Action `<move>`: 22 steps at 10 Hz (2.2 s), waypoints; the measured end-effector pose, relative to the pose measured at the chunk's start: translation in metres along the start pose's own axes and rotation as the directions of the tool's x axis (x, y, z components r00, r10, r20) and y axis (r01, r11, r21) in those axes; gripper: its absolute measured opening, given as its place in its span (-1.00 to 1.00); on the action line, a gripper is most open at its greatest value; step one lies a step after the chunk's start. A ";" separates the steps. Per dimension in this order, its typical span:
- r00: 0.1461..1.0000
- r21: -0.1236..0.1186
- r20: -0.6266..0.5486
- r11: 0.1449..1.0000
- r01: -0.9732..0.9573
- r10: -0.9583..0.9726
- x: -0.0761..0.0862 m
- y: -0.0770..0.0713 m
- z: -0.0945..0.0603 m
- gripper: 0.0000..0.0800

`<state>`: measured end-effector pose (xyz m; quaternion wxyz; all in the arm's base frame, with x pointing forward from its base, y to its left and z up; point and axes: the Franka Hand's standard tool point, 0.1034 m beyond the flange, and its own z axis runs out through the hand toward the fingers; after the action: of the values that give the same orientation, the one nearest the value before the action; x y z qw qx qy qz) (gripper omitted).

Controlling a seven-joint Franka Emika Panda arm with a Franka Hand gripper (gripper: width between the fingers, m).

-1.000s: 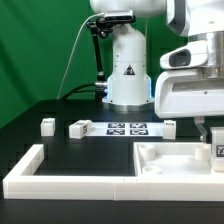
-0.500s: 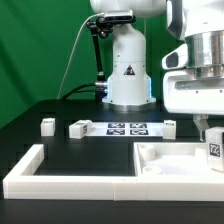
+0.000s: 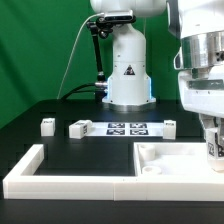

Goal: Assemble one leg

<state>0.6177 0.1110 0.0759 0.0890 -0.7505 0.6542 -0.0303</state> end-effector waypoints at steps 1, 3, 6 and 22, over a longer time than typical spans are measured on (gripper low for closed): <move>0.999 0.000 0.005 0.999 -0.035 0.035 -0.001 0.000 0.000 -0.27; 1.000 0.000 0.006 1.000 0.014 -0.014 -0.001 0.000 0.000 -0.07; 0.978 -0.007 0.007 0.978 0.209 -0.209 -0.002 -0.001 -0.001 0.60; 0.209 -0.063 -0.010 0.209 0.976 -0.978 0.004 -0.008 0.007 -0.27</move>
Offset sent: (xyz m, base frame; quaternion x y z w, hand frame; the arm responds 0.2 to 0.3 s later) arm 0.0047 0.0005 0.0034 -0.0128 -0.0175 -0.0575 0.9981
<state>0.6275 0.1092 0.0698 0.0186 -0.9956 0.0394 -0.0832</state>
